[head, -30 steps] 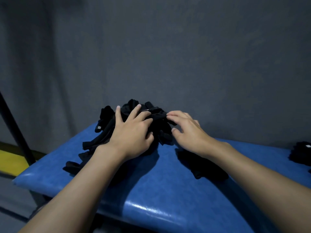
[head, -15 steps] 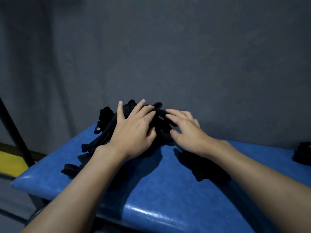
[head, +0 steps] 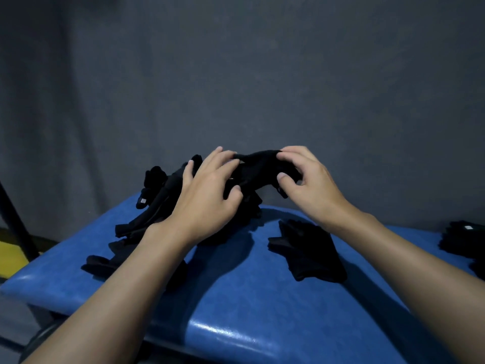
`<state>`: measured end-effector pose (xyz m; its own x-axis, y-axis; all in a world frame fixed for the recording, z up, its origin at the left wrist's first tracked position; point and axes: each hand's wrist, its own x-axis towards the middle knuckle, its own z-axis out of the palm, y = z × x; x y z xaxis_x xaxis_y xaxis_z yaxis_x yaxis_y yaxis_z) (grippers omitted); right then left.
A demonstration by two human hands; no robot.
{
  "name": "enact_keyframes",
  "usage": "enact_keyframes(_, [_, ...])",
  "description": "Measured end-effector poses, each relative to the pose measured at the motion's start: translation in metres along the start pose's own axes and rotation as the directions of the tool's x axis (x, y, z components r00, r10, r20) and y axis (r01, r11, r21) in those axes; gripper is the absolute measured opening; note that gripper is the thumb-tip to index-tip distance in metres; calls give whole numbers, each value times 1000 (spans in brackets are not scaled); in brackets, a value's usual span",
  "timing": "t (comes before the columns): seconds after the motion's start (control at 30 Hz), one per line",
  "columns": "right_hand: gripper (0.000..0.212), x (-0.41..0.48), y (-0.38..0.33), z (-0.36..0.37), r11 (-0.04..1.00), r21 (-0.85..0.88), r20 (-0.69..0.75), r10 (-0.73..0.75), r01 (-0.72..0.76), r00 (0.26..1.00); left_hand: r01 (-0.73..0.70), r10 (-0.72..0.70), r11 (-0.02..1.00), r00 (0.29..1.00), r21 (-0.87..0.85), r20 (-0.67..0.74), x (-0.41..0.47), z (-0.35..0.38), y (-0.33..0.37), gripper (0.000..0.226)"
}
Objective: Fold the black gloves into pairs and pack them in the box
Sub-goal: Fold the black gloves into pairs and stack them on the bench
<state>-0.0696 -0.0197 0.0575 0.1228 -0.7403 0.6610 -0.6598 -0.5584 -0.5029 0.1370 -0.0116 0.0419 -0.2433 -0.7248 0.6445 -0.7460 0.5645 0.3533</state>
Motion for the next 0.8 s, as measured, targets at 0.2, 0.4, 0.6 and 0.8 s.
enact_keyframes(0.2, [30,-25,9,-15,994,108,-119,40,-27,992,-141,143,961,990,-238,-8,5,13,24,55])
enact_keyframes(0.4, [36,-55,17,-32,989,124,-39,84,-78,996,-93,126,886,991,-455,42,6,32,51,56])
enact_keyframes(0.6, [40,-76,27,-48,959,237,-111,184,-153,977,84,37,819,979,-568,199,5,47,57,23])
enact_keyframes(0.8, [41,-83,32,-58,947,265,-141,222,-180,965,220,0,809,927,-546,374,2,60,64,17])
